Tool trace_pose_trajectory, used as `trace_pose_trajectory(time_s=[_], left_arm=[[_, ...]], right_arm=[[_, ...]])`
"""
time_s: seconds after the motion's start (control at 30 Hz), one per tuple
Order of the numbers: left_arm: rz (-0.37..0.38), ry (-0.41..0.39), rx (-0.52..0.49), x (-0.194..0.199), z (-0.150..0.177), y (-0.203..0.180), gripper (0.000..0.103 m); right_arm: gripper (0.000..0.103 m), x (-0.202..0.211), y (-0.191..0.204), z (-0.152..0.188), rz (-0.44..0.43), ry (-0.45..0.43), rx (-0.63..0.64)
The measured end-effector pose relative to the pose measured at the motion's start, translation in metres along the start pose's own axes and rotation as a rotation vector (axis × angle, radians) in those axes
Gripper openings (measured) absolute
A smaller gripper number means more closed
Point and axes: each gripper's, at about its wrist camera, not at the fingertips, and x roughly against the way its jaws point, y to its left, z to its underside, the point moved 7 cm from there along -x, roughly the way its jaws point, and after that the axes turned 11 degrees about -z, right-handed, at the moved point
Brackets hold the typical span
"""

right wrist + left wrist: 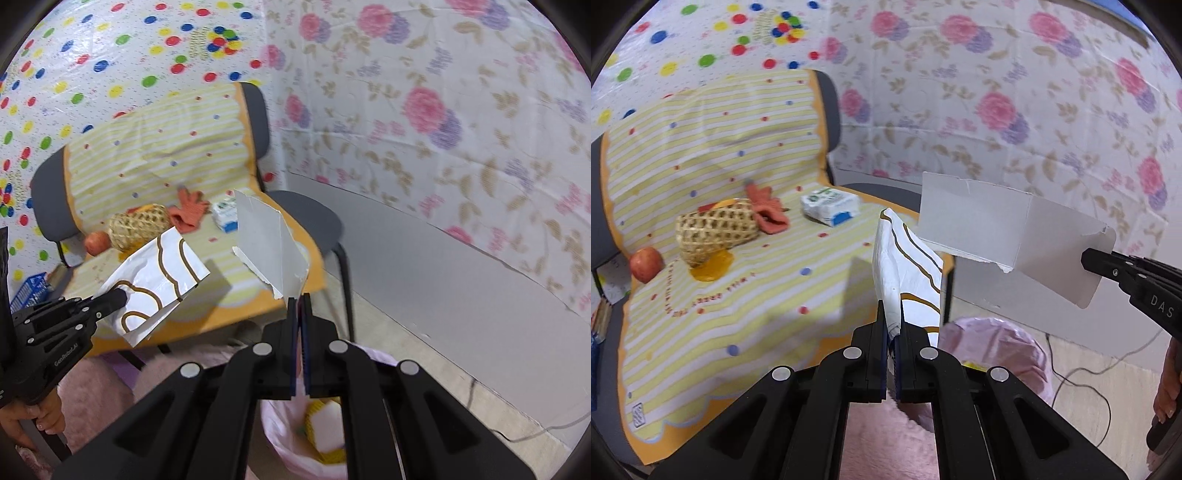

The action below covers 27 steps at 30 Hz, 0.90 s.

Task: Collect trash
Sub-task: 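Carry the white paper and card over the wastebasket and open both grippers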

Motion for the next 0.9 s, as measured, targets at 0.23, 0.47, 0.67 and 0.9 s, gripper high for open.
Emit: trace_pose_trajectory(time_s=[0.23,0.47,0.67,0.9], left_arm=[[0.070,0.023,-0.067,-0.003,0.019,-0.044,0.003],[0.104,0.044,-0.122,-0.014,0.025,-0.074,0.003],[0.131,0.100,-0.142,-0.037,0.026,-0.090,0.006],[0.162,0.169,-0.158,-0.067,0.031,-0.103,0.008]], right_arm=[[0.003,0.027,-0.032,0.039,0.089,0.036,-0.049],[0.003,0.030,-0.050,0.065,0.142,0.080,-0.085],[0.003,0.019,-0.068,0.072,0.161,0.135,-0.115],[0.003,-0.003,-0.079,0.076,0.158,0.162,-0.131]])
